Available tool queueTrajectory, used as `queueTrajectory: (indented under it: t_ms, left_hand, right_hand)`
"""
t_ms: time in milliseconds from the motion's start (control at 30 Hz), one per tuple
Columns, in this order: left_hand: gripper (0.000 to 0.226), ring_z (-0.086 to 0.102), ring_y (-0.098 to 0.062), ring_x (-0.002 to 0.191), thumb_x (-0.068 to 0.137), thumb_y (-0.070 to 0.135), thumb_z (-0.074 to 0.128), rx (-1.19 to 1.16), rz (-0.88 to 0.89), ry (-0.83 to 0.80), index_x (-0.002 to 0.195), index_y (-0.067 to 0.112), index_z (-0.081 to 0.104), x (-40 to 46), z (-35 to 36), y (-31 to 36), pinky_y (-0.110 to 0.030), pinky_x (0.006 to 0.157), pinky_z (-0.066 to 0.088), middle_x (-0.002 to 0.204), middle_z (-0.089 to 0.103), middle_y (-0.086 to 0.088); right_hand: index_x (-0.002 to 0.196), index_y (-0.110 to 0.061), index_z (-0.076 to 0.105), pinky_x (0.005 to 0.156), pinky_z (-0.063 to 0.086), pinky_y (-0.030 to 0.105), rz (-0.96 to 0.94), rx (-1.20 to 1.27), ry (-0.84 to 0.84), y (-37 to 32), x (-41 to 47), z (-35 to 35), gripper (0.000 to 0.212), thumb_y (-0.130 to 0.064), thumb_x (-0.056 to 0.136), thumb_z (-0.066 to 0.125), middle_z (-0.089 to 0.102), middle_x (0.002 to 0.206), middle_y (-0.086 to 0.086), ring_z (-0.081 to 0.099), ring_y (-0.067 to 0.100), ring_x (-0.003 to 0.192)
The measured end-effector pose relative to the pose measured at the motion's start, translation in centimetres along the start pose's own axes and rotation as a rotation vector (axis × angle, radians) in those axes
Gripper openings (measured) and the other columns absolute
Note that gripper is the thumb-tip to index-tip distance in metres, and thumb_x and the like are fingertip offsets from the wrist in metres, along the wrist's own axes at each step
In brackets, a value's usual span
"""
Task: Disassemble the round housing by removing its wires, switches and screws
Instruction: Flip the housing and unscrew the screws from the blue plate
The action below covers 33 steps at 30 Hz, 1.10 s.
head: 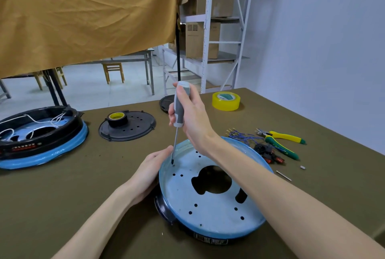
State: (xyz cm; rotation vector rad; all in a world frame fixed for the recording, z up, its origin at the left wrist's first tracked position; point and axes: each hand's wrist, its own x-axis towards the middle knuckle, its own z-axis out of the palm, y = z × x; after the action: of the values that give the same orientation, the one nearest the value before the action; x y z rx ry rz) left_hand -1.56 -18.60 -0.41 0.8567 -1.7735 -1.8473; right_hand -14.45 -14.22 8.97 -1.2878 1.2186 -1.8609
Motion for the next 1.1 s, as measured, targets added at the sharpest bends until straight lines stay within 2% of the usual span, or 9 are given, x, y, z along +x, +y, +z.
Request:
queueTrajectory:
  t_ms: [167, 233, 567, 700, 800, 867, 933, 1000, 1100]
  left_hand:
    - [0.041, 0.076, -0.021, 0.103, 0.105, 0.053, 0.045, 0.017, 0.005, -0.006, 0.109, 0.033, 0.080, -0.2, 0.1, 0.1, -0.026, 0.080, 0.058, 0.112, 0.079, -0.003]
    - [0.041, 0.076, -0.022, 0.103, 0.105, 0.053, 0.045, 0.027, 0.009, -0.011, 0.109, 0.033, 0.080, -0.2, 0.1, 0.2, -0.027, 0.082, 0.057, 0.113, 0.079, -0.003]
    - [0.041, 0.073, -0.024, 0.112, 0.106, 0.051, 0.045, 0.017, 0.045, -0.088, 0.120, 0.029, 0.076, 0.0, -0.4, -0.2, -0.037, 0.095, 0.053, 0.121, 0.076, -0.004]
    - [0.032, 0.074, -0.017, 0.108, 0.109, 0.036, 0.047, 0.099, 0.147, -0.020, 0.114, 0.033, 0.078, -0.1, 0.1, 0.1, -0.029, 0.088, 0.054, 0.115, 0.078, 0.004]
    - [0.040, 0.072, -0.007, 0.109, 0.098, 0.003, 0.055, 0.245, 0.366, 0.111, 0.112, 0.033, 0.077, -0.4, -0.3, 1.3, -0.021, 0.086, 0.055, 0.112, 0.078, 0.010]
    - [0.053, 0.070, -0.006, 0.113, 0.087, -0.010, 0.049, 0.318, 0.400, 0.055, 0.112, 0.026, 0.078, -0.8, -1.0, 2.3, -0.020, 0.092, 0.055, 0.113, 0.078, 0.009]
    - [0.048, 0.067, -0.002, 0.118, 0.095, -0.008, 0.050, 0.460, 0.387, -0.029, 0.119, 0.025, 0.076, -1.2, -1.6, 3.0, -0.022, 0.101, 0.052, 0.115, 0.077, 0.014]
    - [0.034, 0.065, 0.003, 0.119, 0.103, 0.008, 0.057, 0.546, 0.394, -0.061, 0.126, 0.028, 0.071, -1.7, -1.7, 3.2, -0.019, 0.102, 0.051, 0.116, 0.076, 0.020]
    - [0.024, 0.070, 0.002, 0.110, 0.104, 0.013, 0.060, 0.556, 0.442, 0.044, 0.117, 0.025, 0.076, -1.7, -1.5, 3.1, -0.023, 0.101, 0.054, 0.106, 0.079, 0.018]
  right_hand:
    - [0.099, -0.051, 0.061, 0.060, 0.049, 0.033, -0.021, -0.017, -0.023, 0.0, -0.1, -0.1, 0.012, -0.056, 0.094, 0.051, 0.060, 0.070, 0.002, 0.054, 0.017, 0.059]
    - [0.103, -0.052, 0.060, 0.060, 0.050, 0.033, -0.016, -0.035, -0.022, 0.1, -0.2, -0.1, 0.013, -0.054, 0.097, 0.049, 0.060, 0.070, 0.002, 0.054, 0.017, 0.060]
    - [0.121, -0.024, 0.052, 0.062, 0.050, 0.035, -0.045, -0.085, -0.042, 0.2, -0.8, -0.2, 0.022, -0.038, 0.105, 0.053, 0.057, 0.076, 0.006, 0.055, 0.019, 0.066]
    - [0.117, -0.013, 0.050, 0.065, 0.051, 0.029, -0.091, -0.117, -0.054, 0.0, -1.1, 0.4, 0.020, -0.028, 0.105, 0.055, 0.059, 0.078, 0.008, 0.060, 0.018, 0.065]
    - [0.105, -0.010, 0.048, 0.052, 0.041, 0.024, -0.059, -0.055, -0.043, -0.2, -1.1, 0.7, 0.017, -0.024, 0.105, 0.056, 0.048, 0.075, 0.011, 0.045, 0.016, 0.056]
    - [0.089, -0.012, 0.047, 0.048, 0.033, 0.025, 0.011, -0.008, -0.011, -0.4, -0.8, 0.6, 0.027, -0.032, 0.102, 0.060, 0.041, 0.070, 0.012, 0.035, 0.016, 0.052]
    - [0.070, -0.012, 0.043, 0.047, 0.031, 0.028, 0.077, -0.018, -0.008, -0.7, -0.4, 0.5, 0.047, -0.044, 0.098, 0.064, 0.036, 0.060, 0.012, 0.031, 0.018, 0.046]
    - [0.058, -0.015, 0.038, 0.049, 0.031, 0.031, 0.126, -0.024, -0.061, -1.0, 0.1, 0.4, 0.059, -0.051, 0.096, 0.064, 0.032, 0.052, 0.008, 0.029, 0.019, 0.042]
    - [0.056, -0.016, 0.040, 0.054, 0.036, 0.035, 0.157, -0.046, -0.146, -1.0, 0.3, 0.6, 0.061, -0.057, 0.093, 0.064, 0.036, 0.050, 0.005, 0.034, 0.020, 0.043]
